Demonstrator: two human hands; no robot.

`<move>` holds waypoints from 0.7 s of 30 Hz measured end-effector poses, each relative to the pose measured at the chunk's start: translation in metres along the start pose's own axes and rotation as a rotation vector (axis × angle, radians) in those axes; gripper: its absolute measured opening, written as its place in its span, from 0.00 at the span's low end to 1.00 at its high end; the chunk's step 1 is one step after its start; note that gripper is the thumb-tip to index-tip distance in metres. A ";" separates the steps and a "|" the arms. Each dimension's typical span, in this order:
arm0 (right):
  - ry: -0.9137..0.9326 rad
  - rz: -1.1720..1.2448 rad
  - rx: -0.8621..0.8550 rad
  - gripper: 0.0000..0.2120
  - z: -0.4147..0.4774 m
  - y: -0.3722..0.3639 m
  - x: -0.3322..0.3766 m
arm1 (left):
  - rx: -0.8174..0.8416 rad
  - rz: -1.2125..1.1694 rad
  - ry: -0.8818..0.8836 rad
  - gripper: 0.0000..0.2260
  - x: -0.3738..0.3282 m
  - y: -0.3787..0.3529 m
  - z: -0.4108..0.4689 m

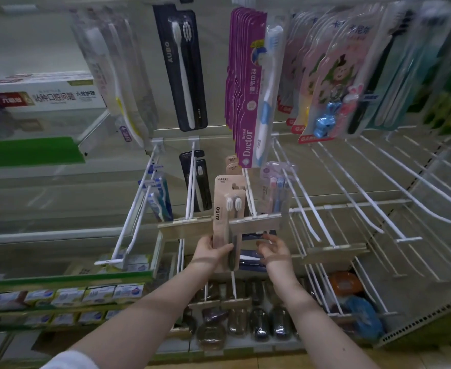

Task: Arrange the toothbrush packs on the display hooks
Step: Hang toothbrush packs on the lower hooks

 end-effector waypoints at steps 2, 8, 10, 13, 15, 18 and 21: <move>-0.003 0.003 0.007 0.10 0.002 0.001 0.000 | -0.002 0.018 0.007 0.24 -0.001 -0.002 0.002; -0.004 0.011 0.036 0.10 0.009 0.003 -0.003 | 0.007 0.058 0.018 0.20 0.000 -0.007 0.005; -0.010 0.022 0.034 0.11 0.012 0.002 -0.004 | 0.012 0.088 0.012 0.19 -0.001 -0.008 0.006; -0.016 -0.001 0.037 0.10 0.016 -0.002 -0.005 | 0.025 0.126 -0.028 0.25 -0.006 -0.012 0.007; -0.004 -0.005 0.033 0.10 0.018 -0.002 -0.003 | 0.024 0.139 -0.039 0.27 -0.009 -0.014 0.009; 0.019 0.001 0.047 0.11 0.022 0.000 0.002 | 0.044 0.097 -0.056 0.22 -0.018 -0.022 0.009; 0.021 -0.005 0.069 0.09 0.025 0.000 0.005 | 0.063 0.021 -0.038 0.17 -0.026 -0.033 0.009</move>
Point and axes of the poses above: each hand's wrist, its own z-axis towards the middle knuckle, its own y-axis out of the back of the hand, x = y × z, the point moved 6 cm from there along z, towards the middle knuckle, and after that the axes turned 7 degrees about -x, right-handed, at the moved point
